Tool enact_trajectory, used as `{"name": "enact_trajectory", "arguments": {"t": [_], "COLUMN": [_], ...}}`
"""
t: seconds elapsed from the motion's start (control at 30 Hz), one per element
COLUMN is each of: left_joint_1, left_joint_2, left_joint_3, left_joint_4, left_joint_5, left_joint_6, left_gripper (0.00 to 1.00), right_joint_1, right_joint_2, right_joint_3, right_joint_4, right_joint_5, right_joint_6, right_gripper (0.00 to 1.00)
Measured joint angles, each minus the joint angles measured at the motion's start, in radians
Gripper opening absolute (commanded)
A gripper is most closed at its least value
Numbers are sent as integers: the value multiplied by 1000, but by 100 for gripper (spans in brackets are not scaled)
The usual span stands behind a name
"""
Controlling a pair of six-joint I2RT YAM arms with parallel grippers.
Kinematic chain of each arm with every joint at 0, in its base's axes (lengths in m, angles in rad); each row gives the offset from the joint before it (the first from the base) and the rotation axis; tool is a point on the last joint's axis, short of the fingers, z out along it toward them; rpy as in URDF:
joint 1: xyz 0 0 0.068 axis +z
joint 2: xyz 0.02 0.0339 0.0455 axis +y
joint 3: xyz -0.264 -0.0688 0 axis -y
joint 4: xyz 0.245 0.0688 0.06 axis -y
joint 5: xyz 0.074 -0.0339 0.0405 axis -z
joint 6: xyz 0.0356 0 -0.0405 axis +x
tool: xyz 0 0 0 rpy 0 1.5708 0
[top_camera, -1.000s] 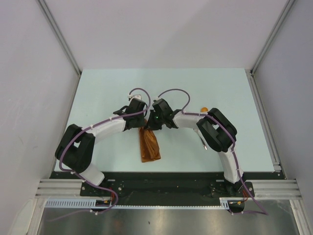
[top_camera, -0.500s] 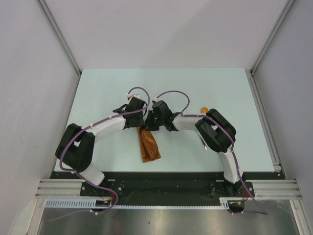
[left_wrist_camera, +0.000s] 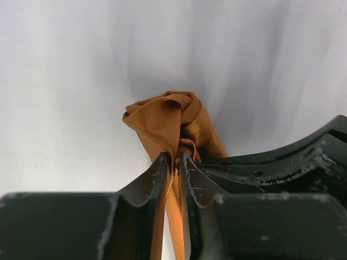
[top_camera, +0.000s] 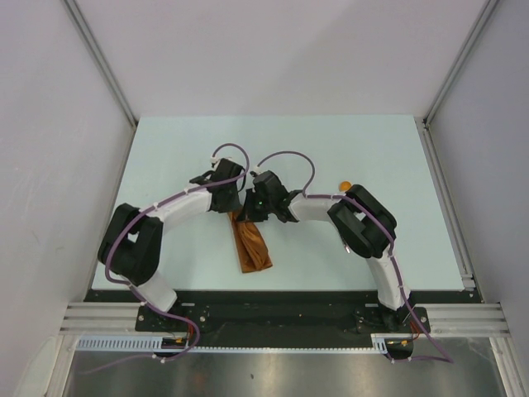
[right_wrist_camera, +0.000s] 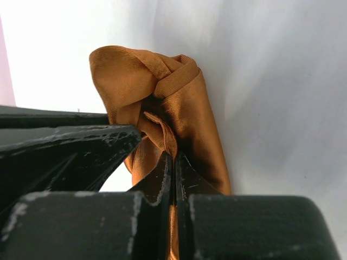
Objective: Fold the napkin into a case and place the utensils inside
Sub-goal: Stuff the smaller-rectangle-folded napkin at the center of the board.
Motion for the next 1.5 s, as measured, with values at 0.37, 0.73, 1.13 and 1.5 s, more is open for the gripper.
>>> {"name": "enact_trajectory", "arguments": {"t": [0.37,0.73,1.13,1.5], "left_joint_1": [24,55,57,58], "left_joint_2": [13,41,43,42], "left_joint_3": [13,31,27,10], "left_joint_4": [-41,-47,-47,-43], "left_joint_5": [-13,-16,-8,-8], "left_joint_6": [-14,-8,-5,-4], "left_gripper": [30,1,0,0], "right_joint_1": [11,13,-7,-5], "right_joint_2": [0,0,0,22], "right_joint_3": [37,61,123,162], "right_joint_4": [-63,-86,-159,-149], "right_joint_5": [26,-2,-25,-63], "right_joint_6": [-89,-145,-223,-270], "right_gripper": [13,41,48,49]}}
